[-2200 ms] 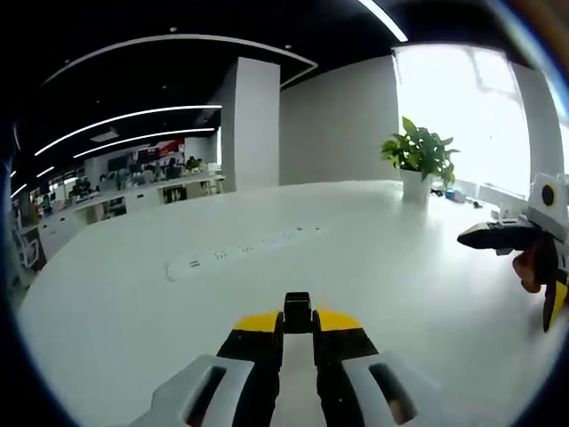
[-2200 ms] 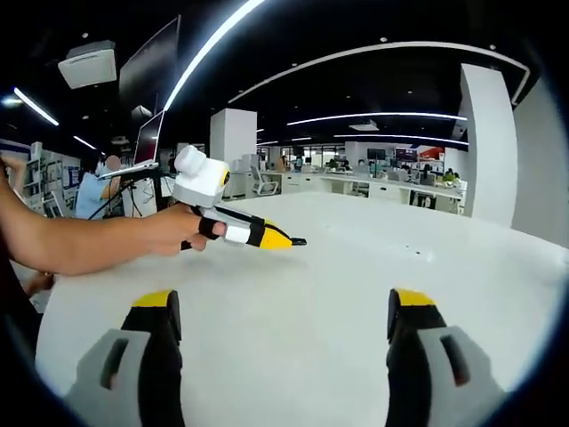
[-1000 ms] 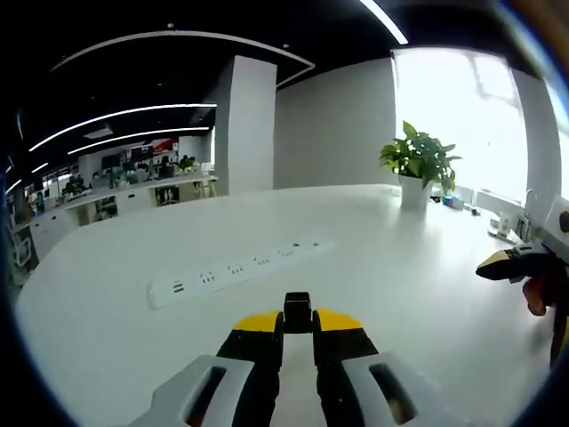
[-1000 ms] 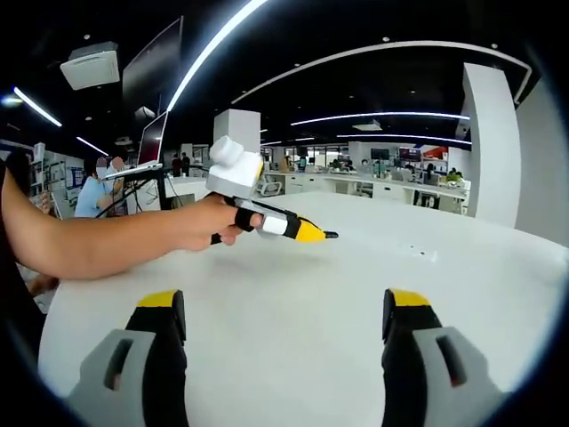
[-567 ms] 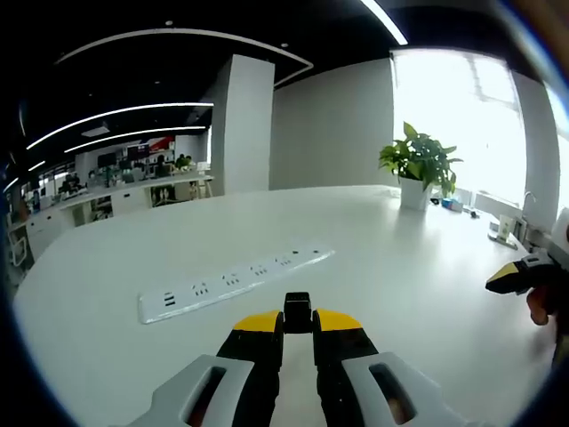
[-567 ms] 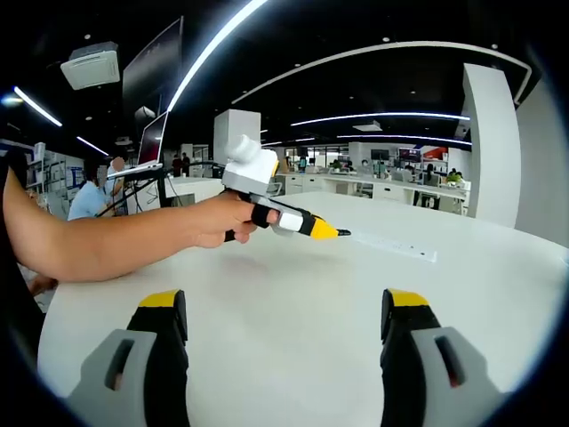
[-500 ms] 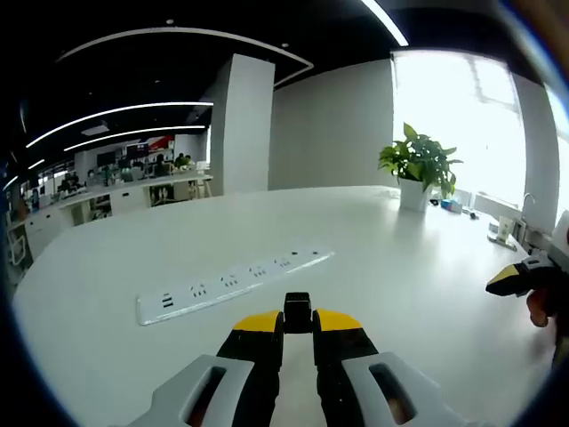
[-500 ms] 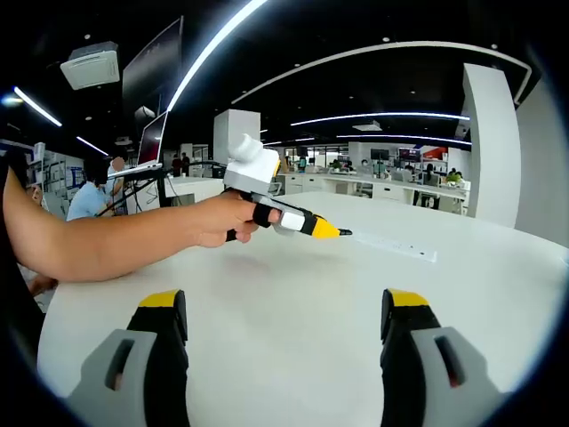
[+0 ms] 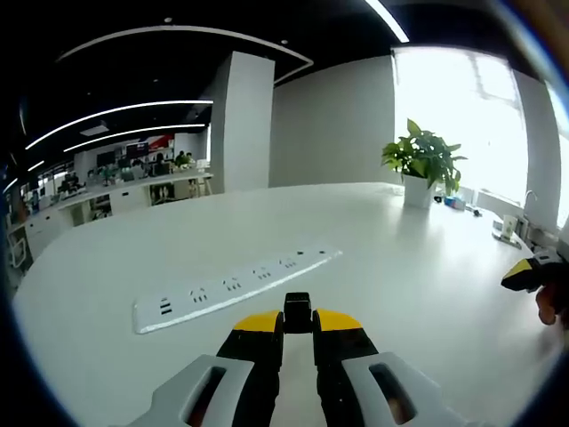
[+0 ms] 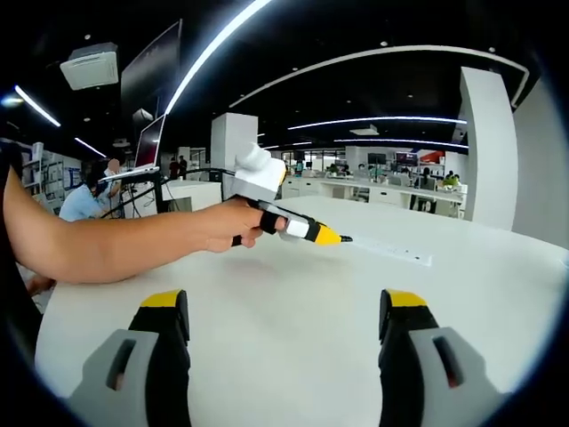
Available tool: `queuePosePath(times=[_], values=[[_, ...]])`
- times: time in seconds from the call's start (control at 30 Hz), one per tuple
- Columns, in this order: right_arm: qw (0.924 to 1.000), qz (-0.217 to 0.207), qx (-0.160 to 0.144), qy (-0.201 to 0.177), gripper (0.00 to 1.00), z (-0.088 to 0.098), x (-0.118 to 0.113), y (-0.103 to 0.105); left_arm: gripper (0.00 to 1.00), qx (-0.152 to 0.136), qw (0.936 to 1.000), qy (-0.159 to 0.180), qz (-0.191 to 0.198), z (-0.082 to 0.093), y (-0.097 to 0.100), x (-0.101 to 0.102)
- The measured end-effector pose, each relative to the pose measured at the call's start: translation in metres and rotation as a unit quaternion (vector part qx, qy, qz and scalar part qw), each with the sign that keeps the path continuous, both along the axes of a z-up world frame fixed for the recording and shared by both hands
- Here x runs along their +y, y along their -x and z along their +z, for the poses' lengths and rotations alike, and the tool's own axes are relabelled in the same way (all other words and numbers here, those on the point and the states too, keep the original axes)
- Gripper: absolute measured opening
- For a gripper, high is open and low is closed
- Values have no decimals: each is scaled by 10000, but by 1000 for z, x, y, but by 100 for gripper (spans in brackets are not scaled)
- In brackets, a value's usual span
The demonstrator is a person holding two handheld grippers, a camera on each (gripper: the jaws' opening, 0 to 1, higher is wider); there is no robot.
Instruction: Snap the two parts of the plastic buckle together until the buckle closes and remains connected.
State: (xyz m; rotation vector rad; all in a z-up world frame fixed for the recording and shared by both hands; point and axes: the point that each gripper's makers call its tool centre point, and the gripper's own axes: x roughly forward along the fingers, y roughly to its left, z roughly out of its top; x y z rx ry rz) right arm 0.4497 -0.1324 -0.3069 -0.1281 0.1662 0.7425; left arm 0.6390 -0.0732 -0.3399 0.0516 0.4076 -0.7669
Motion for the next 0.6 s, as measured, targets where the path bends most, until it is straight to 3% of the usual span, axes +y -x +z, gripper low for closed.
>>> queuePosePath(times=[0.27,0.43,0.6], values=[[10000,0,22,16,88,-2,0,0,11,33,10000,-21,-4,-3,-2,0],[10000,-2,3,14,87,-2,0,0,11,40,9999,155,7,-5,-7,-5],[10000,-2,11,30,87,-3,0,-1,11,-3,10000,-42,-18,-14,-10,-11]])
